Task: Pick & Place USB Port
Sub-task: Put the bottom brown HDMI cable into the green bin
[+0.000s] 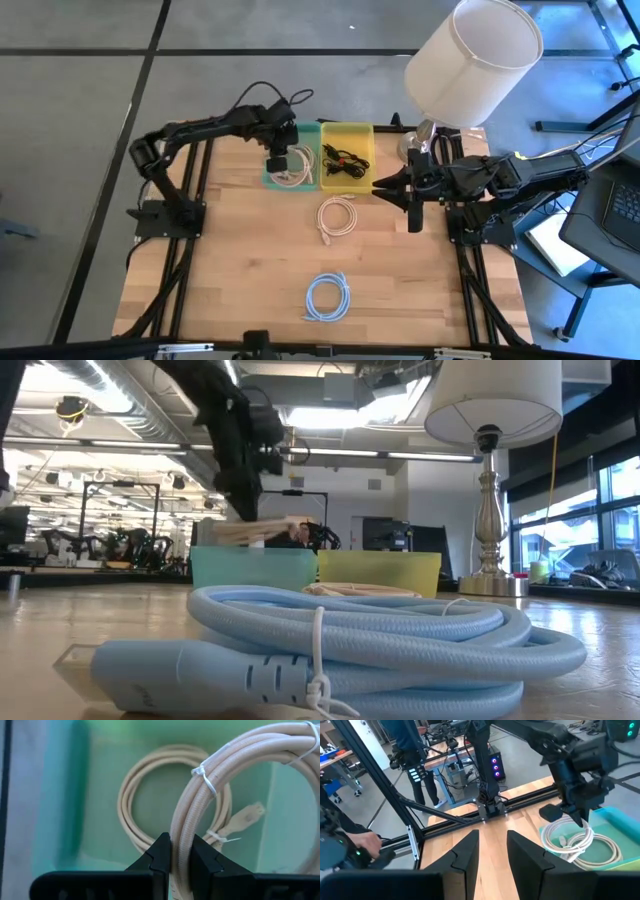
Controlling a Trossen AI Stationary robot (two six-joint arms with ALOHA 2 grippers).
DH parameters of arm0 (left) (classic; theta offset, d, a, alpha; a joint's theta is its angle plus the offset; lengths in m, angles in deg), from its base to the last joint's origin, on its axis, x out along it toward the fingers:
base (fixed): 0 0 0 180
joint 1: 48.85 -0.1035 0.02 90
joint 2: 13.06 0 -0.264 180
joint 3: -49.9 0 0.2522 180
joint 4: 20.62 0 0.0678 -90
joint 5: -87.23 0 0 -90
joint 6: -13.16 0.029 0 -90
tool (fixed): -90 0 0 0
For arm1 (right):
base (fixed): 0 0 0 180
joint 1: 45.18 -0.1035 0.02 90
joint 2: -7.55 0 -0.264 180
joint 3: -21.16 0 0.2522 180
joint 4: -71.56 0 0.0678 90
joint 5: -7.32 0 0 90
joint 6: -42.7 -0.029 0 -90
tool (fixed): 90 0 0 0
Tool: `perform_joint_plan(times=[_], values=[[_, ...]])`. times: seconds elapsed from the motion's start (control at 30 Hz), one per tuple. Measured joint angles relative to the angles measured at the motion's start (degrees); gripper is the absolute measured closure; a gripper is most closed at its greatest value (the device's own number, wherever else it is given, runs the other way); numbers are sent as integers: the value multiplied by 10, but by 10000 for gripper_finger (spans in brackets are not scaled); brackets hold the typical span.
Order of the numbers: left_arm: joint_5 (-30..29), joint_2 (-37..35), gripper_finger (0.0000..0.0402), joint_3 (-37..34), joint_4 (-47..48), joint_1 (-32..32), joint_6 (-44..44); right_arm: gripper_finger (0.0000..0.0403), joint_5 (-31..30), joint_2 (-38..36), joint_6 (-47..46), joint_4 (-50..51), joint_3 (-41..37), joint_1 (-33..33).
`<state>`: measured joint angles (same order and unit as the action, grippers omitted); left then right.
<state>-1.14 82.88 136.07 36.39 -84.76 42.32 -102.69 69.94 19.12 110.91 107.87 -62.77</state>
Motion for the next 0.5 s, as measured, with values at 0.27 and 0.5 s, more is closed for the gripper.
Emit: perform_joint_plan(times=[0.27,0.5], values=[[9,37,368,0,-11,-17,27,299,-5,0,-3,0,0,0],[33,58,368,1,-35,-25,26,299,-5,0,-3,0,0,0]])
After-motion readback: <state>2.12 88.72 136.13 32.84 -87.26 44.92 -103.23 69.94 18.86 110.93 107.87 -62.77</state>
